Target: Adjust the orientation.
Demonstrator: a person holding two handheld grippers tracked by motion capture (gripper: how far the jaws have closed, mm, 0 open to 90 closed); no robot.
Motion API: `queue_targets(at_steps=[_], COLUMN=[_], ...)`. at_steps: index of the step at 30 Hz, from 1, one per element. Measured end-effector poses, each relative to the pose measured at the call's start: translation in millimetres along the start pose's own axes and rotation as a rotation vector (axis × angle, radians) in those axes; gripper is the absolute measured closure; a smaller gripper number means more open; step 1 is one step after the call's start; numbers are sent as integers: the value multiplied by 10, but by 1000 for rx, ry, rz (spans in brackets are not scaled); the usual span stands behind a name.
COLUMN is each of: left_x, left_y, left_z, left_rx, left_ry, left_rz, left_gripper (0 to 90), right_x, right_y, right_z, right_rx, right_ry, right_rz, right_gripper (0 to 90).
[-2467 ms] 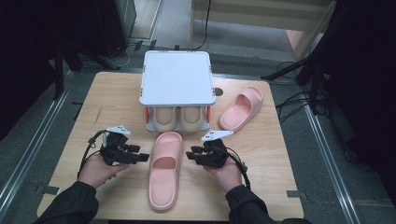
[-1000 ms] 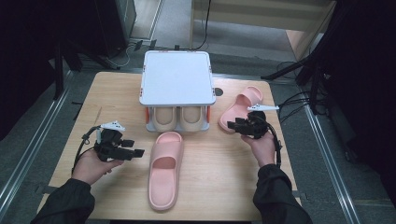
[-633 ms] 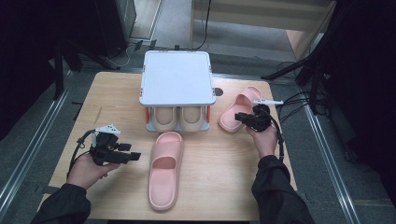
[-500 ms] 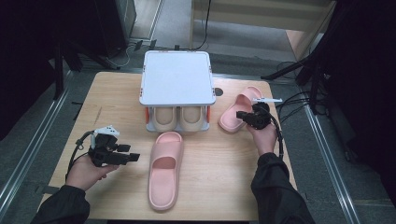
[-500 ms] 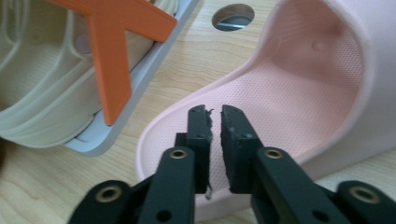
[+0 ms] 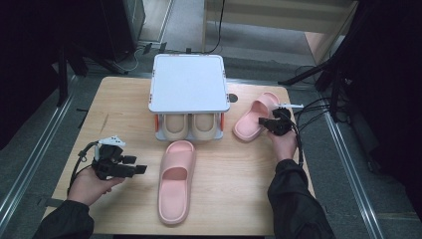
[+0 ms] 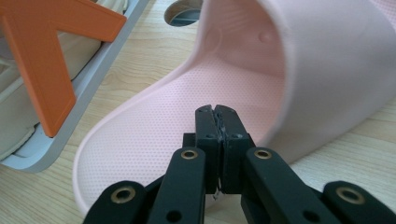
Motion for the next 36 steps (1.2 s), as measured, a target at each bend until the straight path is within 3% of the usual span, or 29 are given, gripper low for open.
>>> queue_targets(at_steps=[12,16,21,26,29,31,36], left_x=[4,1,-14,-16,-5,4,48], left_y=[-13,-26,-40,-37,-22,-11,17], left_z=[6,13,20,18,21,25,22], left_rx=[3,11,16,15,10,6,-3], left_ry=[0,0,-3,2,9,20,31], left_rz=[7,13,15,10,7,1,1], left_gripper=[359,355,353,350,350,349,349], right_x=[-31,-46,-66,-109,-125,-137,-178], right_y=[74,134,206,265,199,128,9], right_z=[-177,-246,-260,-257,-315,-357,-388], right_rx=[37,35,34,75,98,118,137], right_ry=[-19,-52,-51,-21,-43,-61,-94], right_rz=[-10,-15,-24,-74,-67,-40,-55], right_gripper=[871,863,779,597,500,481,478])
Point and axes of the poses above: each handheld gripper's, and its own axes: y roughly backward along the jaws, x roughly out of its underside, z roughly to its left, the point moved 3 cm from there along -y, roughly forward along the jaws, and after that the axes turned 14 degrees about -y, right-handed, at the moved point
